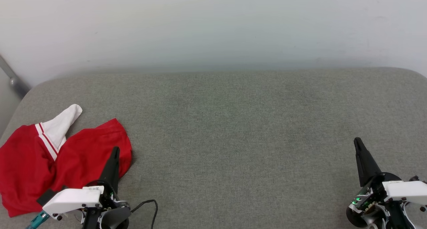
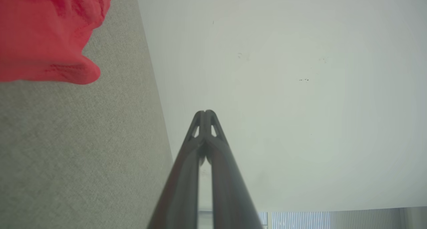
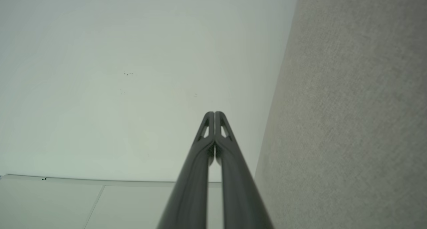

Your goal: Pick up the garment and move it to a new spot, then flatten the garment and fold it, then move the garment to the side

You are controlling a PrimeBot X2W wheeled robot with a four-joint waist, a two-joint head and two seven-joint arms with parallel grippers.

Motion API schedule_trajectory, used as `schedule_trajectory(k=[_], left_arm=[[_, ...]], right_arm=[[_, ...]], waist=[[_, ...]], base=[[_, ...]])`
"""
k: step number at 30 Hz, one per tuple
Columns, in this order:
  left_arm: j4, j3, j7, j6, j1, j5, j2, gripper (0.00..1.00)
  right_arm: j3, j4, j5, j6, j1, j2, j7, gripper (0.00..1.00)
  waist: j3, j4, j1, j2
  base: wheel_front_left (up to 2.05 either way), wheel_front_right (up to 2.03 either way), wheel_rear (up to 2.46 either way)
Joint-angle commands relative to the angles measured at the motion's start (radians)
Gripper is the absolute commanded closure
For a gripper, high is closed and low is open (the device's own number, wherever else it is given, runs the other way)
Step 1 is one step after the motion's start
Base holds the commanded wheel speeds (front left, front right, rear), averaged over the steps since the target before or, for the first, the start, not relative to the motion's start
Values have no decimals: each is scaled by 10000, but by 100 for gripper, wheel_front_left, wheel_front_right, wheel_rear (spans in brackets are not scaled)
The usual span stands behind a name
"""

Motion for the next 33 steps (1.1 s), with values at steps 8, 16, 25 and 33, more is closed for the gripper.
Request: schedule_trajectory(k=[8, 16, 25, 33], left_arm=[[125, -197, -130, 8, 83, 21, -9, 0], [-95, -682, -549, 8, -52, 299, -2, 0], [-430, -908, -960, 7, -110, 1655, -3, 0], [-624, -1115, -1293, 8, -142, 3316, -1, 0]], right_arm=[[51, 69, -87, -2, 163, 2, -111, 0], [281, -269, -400, -2, 278, -83, -522, 0], [511, -426, -1559, -2, 323, -283, -954, 0], [611, -500, -3086, -2, 295, -255, -1285, 0]], waist=[[4, -2, 0, 0], [18, 4, 0, 0], [19, 30, 0, 0], [2, 82, 0, 0]], base=[[0, 0, 0], [0, 0, 0], [0, 0, 0], [0, 0, 0]])
